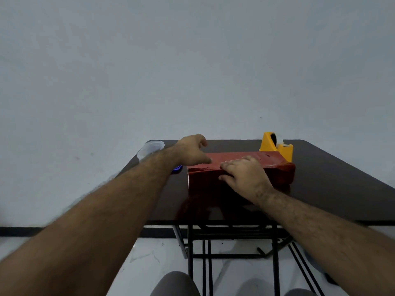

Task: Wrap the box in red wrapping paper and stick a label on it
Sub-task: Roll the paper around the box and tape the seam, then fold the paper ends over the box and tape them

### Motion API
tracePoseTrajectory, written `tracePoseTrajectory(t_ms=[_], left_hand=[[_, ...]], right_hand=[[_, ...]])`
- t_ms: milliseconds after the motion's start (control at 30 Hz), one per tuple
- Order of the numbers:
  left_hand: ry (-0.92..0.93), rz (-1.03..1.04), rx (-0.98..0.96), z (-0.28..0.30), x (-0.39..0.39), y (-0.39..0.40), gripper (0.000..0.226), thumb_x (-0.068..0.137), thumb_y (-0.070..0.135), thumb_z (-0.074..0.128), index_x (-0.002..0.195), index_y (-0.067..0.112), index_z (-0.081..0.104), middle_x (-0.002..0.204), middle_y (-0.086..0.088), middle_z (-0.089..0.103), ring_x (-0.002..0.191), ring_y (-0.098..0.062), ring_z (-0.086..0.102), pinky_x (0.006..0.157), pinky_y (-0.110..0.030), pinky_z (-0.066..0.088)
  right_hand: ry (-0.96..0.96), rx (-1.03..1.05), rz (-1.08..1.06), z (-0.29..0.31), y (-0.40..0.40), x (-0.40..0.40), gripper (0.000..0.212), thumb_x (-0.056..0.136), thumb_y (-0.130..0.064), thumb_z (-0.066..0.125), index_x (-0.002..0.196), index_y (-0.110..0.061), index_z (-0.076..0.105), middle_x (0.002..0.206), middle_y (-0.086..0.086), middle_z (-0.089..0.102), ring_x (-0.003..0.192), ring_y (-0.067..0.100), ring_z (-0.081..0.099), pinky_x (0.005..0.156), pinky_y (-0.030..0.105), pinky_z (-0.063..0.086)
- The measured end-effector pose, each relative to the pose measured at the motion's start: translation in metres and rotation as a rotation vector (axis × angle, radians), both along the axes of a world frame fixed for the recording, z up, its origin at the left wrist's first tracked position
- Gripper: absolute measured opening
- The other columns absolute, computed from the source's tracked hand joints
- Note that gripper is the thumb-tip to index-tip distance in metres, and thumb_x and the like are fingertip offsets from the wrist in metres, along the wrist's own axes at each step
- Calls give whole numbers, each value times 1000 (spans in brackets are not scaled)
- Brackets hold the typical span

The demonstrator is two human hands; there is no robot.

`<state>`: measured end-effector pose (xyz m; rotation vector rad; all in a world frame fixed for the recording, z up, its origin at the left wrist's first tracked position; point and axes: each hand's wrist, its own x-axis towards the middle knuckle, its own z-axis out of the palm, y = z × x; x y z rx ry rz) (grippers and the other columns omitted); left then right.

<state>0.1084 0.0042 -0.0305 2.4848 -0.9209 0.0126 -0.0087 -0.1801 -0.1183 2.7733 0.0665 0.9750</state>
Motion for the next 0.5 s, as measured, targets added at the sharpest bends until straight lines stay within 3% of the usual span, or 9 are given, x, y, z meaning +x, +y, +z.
tracePoseTrajectory(t_ms=[67, 133, 300, 400, 500], left_hand=[[58, -18, 55, -8, 3, 2, 91, 81, 61, 83, 156, 24, 47, 156, -4, 53, 135, -24, 57, 111, -36, 47], [153, 2, 34, -14, 8, 1, 113, 69, 84, 75, 159, 25, 43, 157, -4, 53, 132, -24, 60, 114, -42, 48], [221, -14, 134, -9, 10, -5, 102, 71, 99, 56, 138, 21, 63, 138, 3, 61, 126, -25, 59, 112, -47, 45], [233, -9, 119, -5, 12, -12, 105, 66, 100, 59, 136, 23, 64, 136, 0, 64, 123, -25, 61, 113, -47, 47], [256, 8, 83, 0, 13, -19, 102, 59, 102, 59, 126, 25, 67, 128, 0, 67, 115, -24, 65, 109, -48, 50]], right_hand=[[-92, 60, 30, -2, 1, 0, 31, 93, -43, 74, 116, -24, 80, 113, -8, 80, 110, 16, 74, 97, 44, 48], [-142, 89, 54, -4, -1, -2, 28, 93, -42, 73, 114, -26, 81, 111, -9, 80, 107, 15, 74, 96, 46, 48], [-190, 157, 139, -15, -13, -7, 39, 96, -52, 56, 116, -29, 80, 114, -12, 79, 111, 9, 71, 101, 45, 44], [-196, 319, 207, -10, -18, -6, 35, 96, -50, 62, 116, -28, 80, 115, -11, 79, 113, 9, 72, 99, 43, 49], [-242, 482, 304, 3, -18, -6, 26, 95, -35, 75, 117, -21, 81, 116, -8, 79, 112, 7, 72, 100, 39, 56]])
